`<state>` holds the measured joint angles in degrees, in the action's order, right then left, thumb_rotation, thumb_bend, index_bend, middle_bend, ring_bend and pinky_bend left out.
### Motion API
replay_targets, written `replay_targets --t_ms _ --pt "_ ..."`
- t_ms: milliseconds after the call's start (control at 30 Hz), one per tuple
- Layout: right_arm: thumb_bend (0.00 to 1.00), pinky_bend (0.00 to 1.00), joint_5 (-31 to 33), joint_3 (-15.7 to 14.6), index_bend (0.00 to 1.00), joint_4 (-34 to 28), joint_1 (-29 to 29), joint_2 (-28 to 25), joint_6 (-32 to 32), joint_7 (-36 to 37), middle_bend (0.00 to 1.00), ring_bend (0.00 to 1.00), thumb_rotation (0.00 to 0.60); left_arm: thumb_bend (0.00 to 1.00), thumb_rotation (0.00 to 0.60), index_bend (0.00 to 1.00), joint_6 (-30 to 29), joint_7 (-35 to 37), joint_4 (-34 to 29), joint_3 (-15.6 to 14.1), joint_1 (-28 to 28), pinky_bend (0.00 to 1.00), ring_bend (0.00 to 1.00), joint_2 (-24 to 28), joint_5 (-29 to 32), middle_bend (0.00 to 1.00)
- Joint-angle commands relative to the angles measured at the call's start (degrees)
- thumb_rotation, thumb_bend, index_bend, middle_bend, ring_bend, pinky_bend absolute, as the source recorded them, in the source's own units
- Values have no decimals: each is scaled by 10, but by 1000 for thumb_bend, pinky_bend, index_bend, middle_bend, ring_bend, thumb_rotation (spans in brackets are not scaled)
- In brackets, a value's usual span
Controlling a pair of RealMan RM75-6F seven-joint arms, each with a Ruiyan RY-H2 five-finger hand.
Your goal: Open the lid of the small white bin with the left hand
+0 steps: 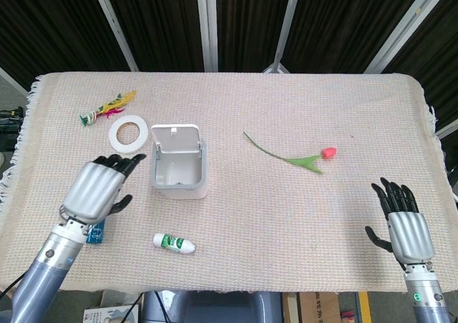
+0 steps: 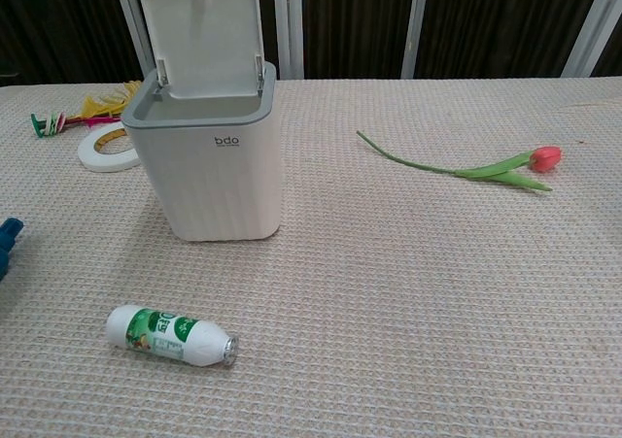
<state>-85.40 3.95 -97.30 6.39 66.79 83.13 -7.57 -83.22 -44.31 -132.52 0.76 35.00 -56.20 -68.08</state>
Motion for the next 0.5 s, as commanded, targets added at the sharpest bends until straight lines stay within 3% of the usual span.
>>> replay_targets --t_ms 33,267,500 --pt "268 0 -1 -1 105 -2 -1 -1 1 0 18 0 600 232 600 159 -37 34 42 -44 -61 260 180 -2 -45 247" --pt "268 0 -7 -1 105 -3 -4 -4 10 8 19 0 600 186 600 132 -41 189 141 -93 -137 80 12 22 -78 105" --pt "267 0 -17 -3 105 -5 -8 -9 19 17 19 0 600 181 600 131 -61 345 242 -114 -197 21 0 21 -133 74"
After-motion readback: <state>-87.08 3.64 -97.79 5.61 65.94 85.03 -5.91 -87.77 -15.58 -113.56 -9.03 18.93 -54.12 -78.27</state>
